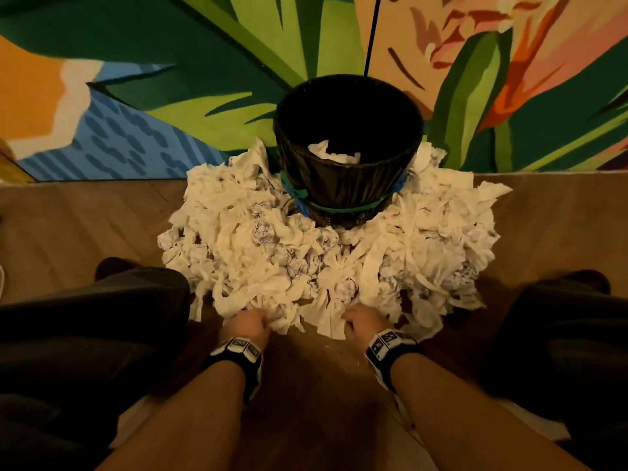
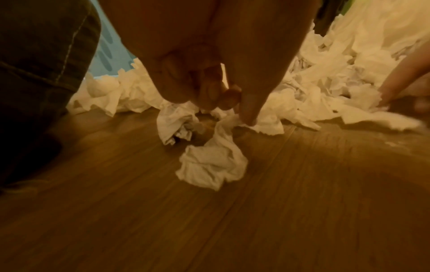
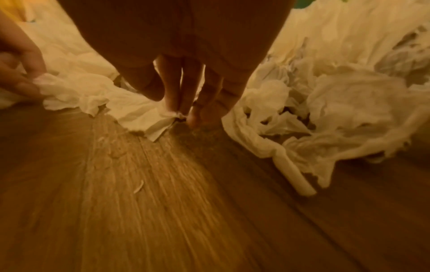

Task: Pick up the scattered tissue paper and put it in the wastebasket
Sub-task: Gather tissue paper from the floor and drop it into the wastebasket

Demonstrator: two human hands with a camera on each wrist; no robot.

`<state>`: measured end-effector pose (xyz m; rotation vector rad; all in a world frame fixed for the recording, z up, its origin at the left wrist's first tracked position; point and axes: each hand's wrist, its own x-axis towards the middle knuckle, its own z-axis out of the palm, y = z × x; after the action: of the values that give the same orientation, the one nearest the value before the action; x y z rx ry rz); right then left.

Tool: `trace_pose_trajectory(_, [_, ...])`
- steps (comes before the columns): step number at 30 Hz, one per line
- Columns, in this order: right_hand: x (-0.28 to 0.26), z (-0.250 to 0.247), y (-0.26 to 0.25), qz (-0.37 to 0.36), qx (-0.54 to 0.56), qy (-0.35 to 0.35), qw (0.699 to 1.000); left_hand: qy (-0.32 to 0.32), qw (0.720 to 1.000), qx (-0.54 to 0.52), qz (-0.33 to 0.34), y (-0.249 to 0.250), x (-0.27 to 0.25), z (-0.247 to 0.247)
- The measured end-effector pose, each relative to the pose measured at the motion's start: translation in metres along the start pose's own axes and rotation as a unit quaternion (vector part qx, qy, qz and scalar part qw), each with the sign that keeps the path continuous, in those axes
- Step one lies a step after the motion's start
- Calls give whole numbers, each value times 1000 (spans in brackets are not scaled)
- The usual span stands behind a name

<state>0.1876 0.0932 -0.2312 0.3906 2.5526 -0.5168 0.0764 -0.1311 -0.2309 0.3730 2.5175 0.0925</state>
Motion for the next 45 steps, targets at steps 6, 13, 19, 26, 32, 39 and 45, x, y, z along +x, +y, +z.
trace_pose_trajectory(6, [1,-12,3,68,154,75,983,44,963,-262,43,16,-4,2])
trace_pose_trajectory(13, [-7,-5,7,-31,25,6,999,135,898,-420,6,15,1,-16])
trace_pose_trajectory(19, [-5,-10,0,-16,-22,-30,999,104,951,-287,46,10,-2,0])
trace_pose_trajectory(26, [-5,-12,4,54,218,115,968,4,992,-57,113,20,3,13])
trace_pose_trajectory(32, [1,-20,12,80,243,160,953,0,992,-9,124,37,14,5])
trace_pose_trajectory(39, [1,-26,3,155,348,162,910,36,984,-139,102,40,5,10])
trace_pose_trajectory(45, [0,-41,-8,163,443,158,867,90,943,-321,6,35,5,-6])
